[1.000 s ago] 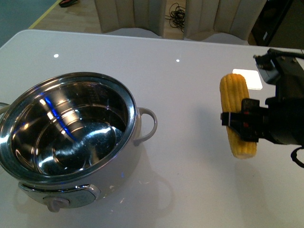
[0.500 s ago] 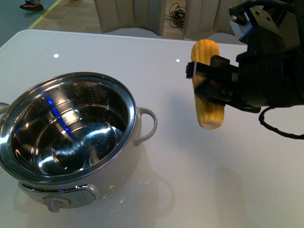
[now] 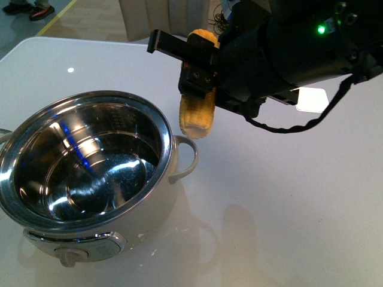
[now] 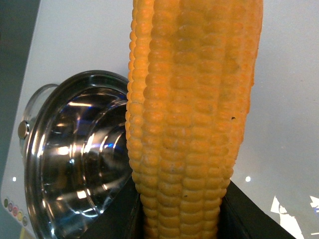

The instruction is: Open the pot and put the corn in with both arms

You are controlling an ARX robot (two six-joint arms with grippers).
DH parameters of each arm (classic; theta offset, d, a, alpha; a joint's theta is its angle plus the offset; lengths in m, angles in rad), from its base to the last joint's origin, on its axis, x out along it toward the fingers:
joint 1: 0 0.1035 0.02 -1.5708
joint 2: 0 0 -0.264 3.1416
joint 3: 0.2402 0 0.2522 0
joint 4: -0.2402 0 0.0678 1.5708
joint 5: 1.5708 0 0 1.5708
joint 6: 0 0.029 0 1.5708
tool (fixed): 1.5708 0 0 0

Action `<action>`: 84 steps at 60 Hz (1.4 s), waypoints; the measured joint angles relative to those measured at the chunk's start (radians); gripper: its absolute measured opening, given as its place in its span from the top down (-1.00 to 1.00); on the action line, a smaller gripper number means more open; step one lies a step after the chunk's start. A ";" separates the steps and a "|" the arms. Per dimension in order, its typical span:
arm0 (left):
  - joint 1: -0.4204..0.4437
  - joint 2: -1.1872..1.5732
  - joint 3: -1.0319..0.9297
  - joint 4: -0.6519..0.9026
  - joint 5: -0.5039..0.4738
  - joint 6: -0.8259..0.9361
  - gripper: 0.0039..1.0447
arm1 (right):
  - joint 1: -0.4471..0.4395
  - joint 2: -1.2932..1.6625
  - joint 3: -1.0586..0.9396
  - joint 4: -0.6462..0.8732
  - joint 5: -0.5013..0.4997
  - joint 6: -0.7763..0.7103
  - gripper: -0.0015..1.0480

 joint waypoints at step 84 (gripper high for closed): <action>0.000 0.000 0.000 0.000 0.000 0.000 -0.87 | 0.187 0.241 0.214 -0.095 -0.069 0.121 0.08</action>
